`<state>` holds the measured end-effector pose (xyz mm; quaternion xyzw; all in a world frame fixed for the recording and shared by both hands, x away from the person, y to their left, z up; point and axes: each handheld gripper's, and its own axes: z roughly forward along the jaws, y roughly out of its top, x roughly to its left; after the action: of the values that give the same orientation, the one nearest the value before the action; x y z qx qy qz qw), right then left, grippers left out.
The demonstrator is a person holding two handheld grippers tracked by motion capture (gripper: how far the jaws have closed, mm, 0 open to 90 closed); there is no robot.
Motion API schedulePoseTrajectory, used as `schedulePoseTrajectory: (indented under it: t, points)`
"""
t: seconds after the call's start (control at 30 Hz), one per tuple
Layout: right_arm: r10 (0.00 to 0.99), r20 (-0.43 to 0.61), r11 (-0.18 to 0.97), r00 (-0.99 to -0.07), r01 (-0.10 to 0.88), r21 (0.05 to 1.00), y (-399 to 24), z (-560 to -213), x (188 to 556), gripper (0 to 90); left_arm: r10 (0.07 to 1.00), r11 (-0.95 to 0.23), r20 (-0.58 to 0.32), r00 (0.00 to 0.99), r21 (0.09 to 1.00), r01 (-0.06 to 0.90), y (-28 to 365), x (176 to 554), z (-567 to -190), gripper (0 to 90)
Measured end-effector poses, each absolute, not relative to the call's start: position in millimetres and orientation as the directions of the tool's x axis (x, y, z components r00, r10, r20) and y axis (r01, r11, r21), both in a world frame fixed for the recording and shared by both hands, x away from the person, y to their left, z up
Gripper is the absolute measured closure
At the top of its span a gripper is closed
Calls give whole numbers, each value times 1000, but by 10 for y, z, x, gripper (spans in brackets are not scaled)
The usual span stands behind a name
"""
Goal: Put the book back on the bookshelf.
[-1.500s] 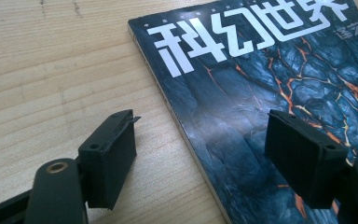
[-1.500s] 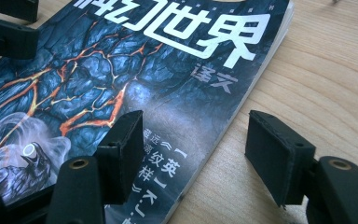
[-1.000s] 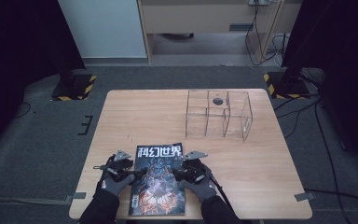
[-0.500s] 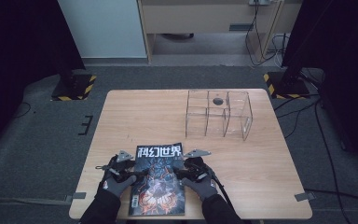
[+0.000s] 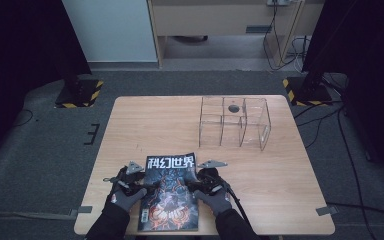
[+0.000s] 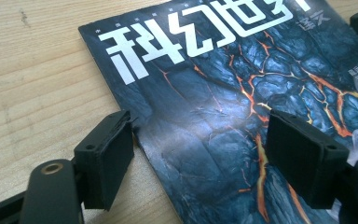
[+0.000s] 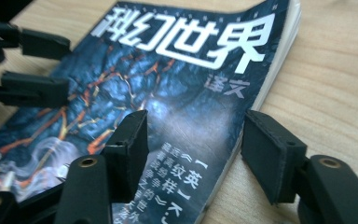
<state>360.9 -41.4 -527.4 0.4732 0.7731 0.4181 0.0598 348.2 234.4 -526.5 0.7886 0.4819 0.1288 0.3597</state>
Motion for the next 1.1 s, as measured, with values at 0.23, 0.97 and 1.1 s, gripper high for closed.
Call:
schedulePoseTrajectory:
  t: [0.23, 0.97, 1.1]
  points:
    - [757, 346, 174, -555, 681, 711, -445, -5180, 3611, 438, 853, -279, -140, 503, 693, 665, 2340, 3480, -5267, 221]
    - [760, 363, 152, -539, 691, 707, -451, -5271, 3594, 433, 857, -275, -136, 498, 696, 663, 2352, 3484, -5275, 198]
    - [744, 395, 124, -539, 692, 711, -465, -5267, 3601, 435, 858, -273, -135, 495, 696, 664, 2353, 3482, -5276, 191]
